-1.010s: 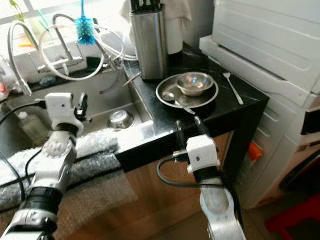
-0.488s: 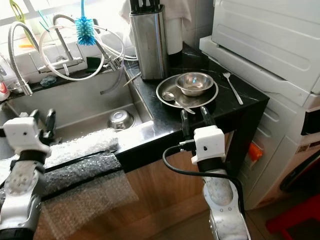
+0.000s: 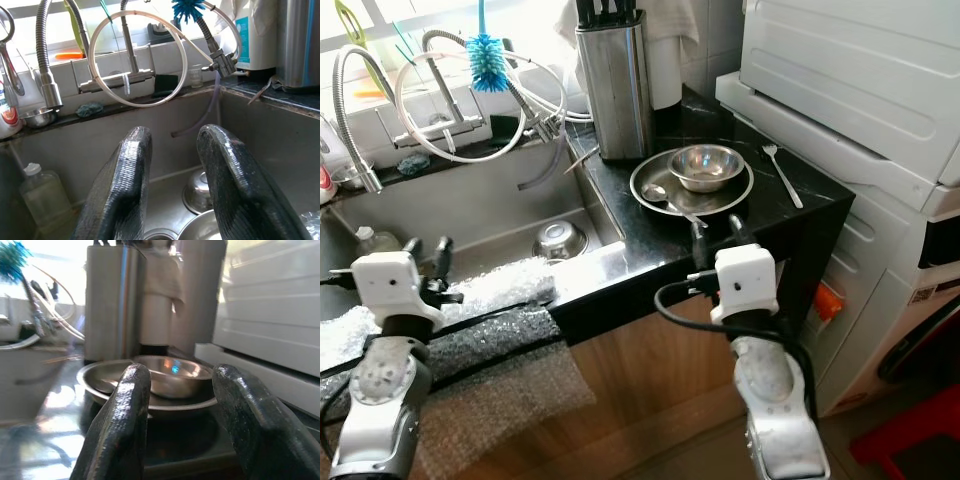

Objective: Kitchen organization

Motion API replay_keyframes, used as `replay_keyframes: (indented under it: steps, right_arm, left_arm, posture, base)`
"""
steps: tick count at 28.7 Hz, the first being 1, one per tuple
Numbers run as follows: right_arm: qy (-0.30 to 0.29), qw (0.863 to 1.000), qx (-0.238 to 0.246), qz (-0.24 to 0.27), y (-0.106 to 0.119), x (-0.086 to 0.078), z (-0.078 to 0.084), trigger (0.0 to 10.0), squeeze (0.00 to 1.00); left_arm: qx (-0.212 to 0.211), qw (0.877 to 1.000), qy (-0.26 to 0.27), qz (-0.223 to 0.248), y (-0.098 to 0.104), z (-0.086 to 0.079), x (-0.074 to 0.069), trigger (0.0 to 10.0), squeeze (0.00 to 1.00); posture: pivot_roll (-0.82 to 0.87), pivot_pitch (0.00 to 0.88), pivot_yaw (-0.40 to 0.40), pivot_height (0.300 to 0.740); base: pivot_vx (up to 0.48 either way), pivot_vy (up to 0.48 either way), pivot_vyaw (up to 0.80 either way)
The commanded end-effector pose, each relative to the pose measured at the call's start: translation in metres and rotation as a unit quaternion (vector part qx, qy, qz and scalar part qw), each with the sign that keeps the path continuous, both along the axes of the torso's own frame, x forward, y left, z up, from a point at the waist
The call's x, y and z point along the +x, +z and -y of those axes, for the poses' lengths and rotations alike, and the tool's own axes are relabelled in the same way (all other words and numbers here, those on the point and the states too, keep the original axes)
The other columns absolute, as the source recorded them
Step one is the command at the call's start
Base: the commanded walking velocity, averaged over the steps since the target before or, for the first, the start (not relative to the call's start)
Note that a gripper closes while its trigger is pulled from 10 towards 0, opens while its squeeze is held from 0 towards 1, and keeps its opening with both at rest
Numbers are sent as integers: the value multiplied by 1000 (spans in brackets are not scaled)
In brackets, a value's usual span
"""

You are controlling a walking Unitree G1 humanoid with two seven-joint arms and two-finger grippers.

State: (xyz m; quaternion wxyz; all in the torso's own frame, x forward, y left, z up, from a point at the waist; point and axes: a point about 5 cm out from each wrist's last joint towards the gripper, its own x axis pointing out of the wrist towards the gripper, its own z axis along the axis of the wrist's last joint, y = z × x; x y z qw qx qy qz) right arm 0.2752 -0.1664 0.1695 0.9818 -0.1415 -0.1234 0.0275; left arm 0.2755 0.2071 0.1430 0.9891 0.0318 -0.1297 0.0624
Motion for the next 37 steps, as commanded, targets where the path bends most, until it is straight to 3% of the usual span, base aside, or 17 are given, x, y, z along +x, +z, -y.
replay_keyframes:
  steps: [1,7,9,11,16,20,25,33,37]
  right_arm:
    - [-8,1000,4,11,13,5,5,10000,0]
    - [-23,1000,-7,12,43,20,26,10000,0]
    - [-23,1000,12,10,49,23,30,10000,0]
    - [-47,996,79,16,55,27,38,10000,0]
    - [-69,991,112,-1,52,28,43,10000,0]
    - [-94,990,91,-42,38,31,54,10000,0]
    - [-109,985,123,-52,39,35,62,10000,0]
    - [-81,985,119,-100,27,46,47,10000,0]
    - [-47,988,81,-123,16,49,33,10000,0]
  left_arm:
    - [3,1000,6,7,7,-1,2,10000,0]
    - [0,1000,5,6,10,3,6,10000,0]
    - [0,1000,2,5,10,5,8,10000,0]
    - [2,1000,-2,5,11,7,10,10000,0]
    - [11,1000,-11,5,12,11,11,10000,0]
    - [12,1000,-14,-2,10,13,11,10000,0]
    - [14,1000,-17,-2,10,14,12,10000,0]
    - [20,999,-26,-6,8,23,12,10000,0]
    - [20,999,-33,-9,6,28,12,10000,0]
  posture:
    - [-171,0,151,740]
    - [-170,0,152,740]
    - [-171,0,154,740]
    - [-169,0,155,740]
    - [-166,0,158,740]
    - [-164,0,160,740]
    - [-162,0,160,740]
    - [-146,0,153,740]
    - [-146,0,155,740]
  base:
    - [0,0,0]
    - [0,0,0]
    - [0,0,0]
    - [0,0,0]
    - [0,0,0]
    - [0,0,0]
    - [0,0,0]
    - [0,0,0]
    - [0,0,0]
